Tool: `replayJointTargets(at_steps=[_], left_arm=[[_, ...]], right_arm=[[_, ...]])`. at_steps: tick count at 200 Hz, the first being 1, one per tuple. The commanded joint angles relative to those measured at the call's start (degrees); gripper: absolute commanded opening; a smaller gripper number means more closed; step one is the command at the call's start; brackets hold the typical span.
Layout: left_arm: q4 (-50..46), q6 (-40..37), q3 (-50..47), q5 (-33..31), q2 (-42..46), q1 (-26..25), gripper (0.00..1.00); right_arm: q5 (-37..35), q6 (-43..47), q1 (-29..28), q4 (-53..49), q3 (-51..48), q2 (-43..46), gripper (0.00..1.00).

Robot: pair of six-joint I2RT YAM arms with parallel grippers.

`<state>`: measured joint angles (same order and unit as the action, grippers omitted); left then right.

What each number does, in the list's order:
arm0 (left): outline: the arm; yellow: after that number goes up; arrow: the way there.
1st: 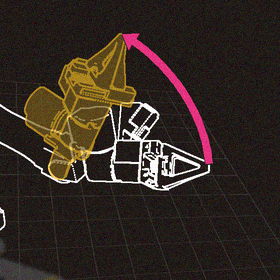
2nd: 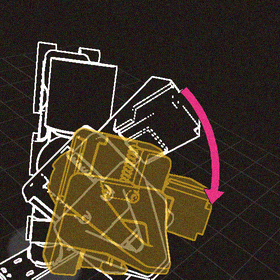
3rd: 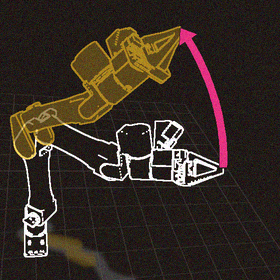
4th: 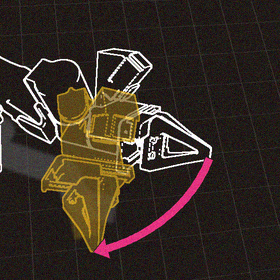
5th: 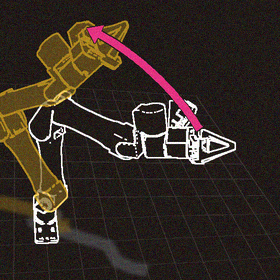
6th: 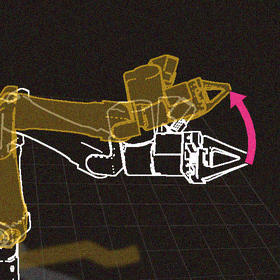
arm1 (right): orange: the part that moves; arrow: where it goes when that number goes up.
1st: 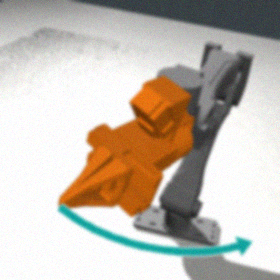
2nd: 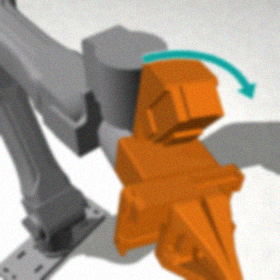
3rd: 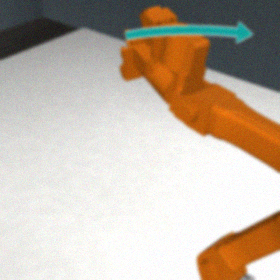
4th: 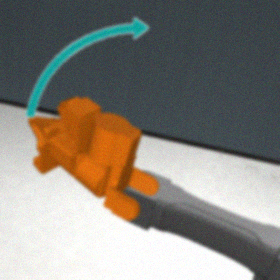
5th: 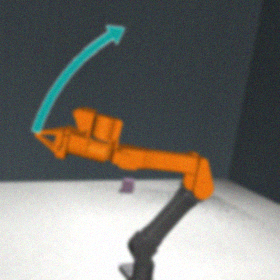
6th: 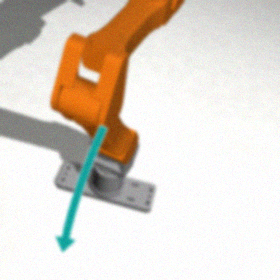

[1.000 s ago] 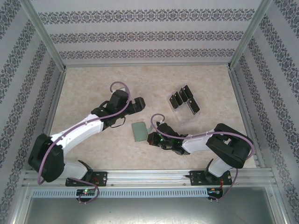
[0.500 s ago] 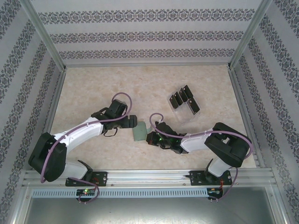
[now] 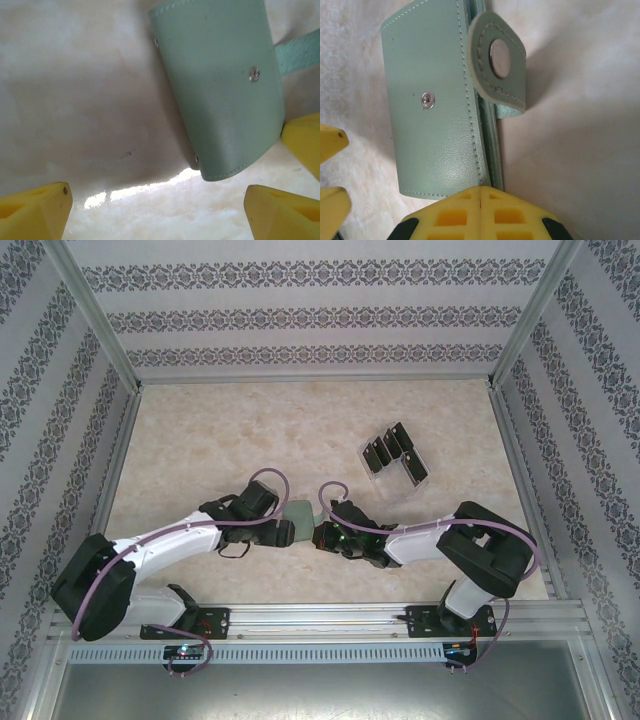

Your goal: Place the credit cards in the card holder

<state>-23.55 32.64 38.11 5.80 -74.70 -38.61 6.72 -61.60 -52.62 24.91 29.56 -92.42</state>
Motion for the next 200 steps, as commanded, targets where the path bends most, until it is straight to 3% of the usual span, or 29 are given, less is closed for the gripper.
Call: replayJointTargets(at_steps=[1, 153, 178, 200], left_arm=[[1.84, 1.96, -0.57, -1.03, -1.25, -0.9, 0.9], [6.7, 4.07, -2.55, -1.4, -7.45, -1.47, 0.9], [7.17, 4.66, -3.47, -2.2, -7.6, -1.47, 0.9], [7.31, 4.72, -3.6, -2.68, -7.92, -1.47, 0.9]], right_arm=[[0.55, -0.44, 0.19, -0.93, 1.2, -1.35, 0.0], [1.52, -0.32, 0.71, -0.33, 1.38, -1.42, 0.0], [3.47, 0.94, 2.87, -3.2, 2.15, 3.99, 0.0], [2.86, 5.18, 5.13, -14.17, 5.63, 12.11, 0.0]])
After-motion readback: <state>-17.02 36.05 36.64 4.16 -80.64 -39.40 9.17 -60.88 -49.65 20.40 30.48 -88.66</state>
